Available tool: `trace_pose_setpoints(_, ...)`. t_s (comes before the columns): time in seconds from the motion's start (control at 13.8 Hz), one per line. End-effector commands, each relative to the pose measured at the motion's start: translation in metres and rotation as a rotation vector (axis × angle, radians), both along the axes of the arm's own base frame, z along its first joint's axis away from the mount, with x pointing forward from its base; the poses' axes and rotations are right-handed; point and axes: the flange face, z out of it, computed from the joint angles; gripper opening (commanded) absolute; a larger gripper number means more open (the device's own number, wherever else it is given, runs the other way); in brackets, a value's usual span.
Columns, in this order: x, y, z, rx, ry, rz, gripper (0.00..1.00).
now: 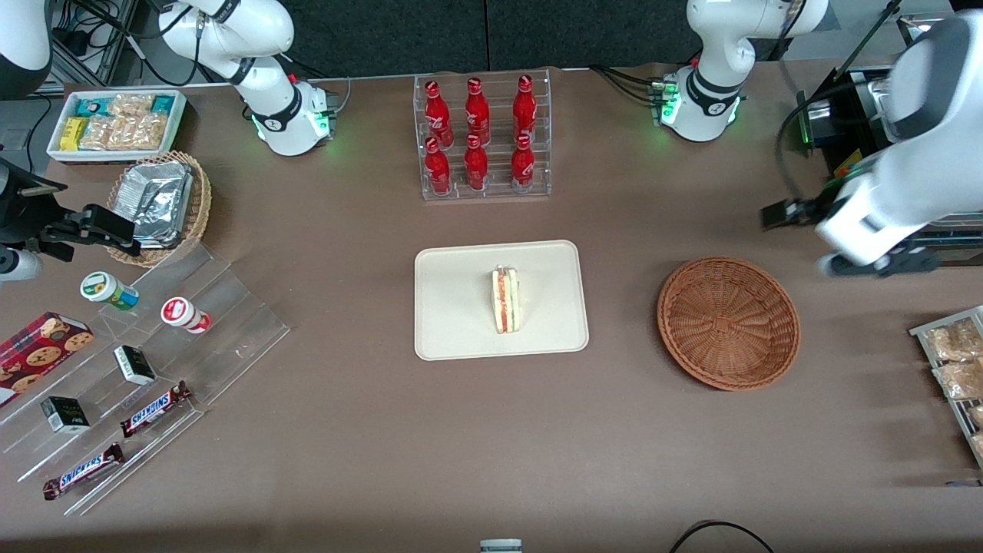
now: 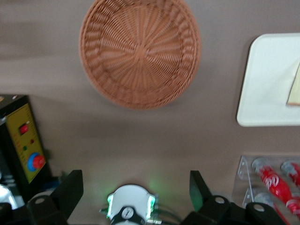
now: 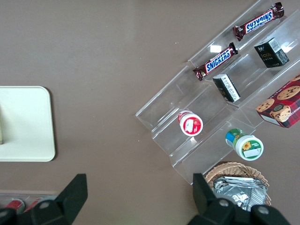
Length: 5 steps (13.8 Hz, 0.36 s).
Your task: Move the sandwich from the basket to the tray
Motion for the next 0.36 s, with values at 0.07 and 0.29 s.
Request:
trace_pose_setpoints(0.07, -0.020, -0.003, 0.030, -0.011, 0.003, -0.021, 1.00)
trace_pose_setpoints(0.29, -0.029, -0.002, 0.046, -0.008, 0.001, -0.025, 1.00)
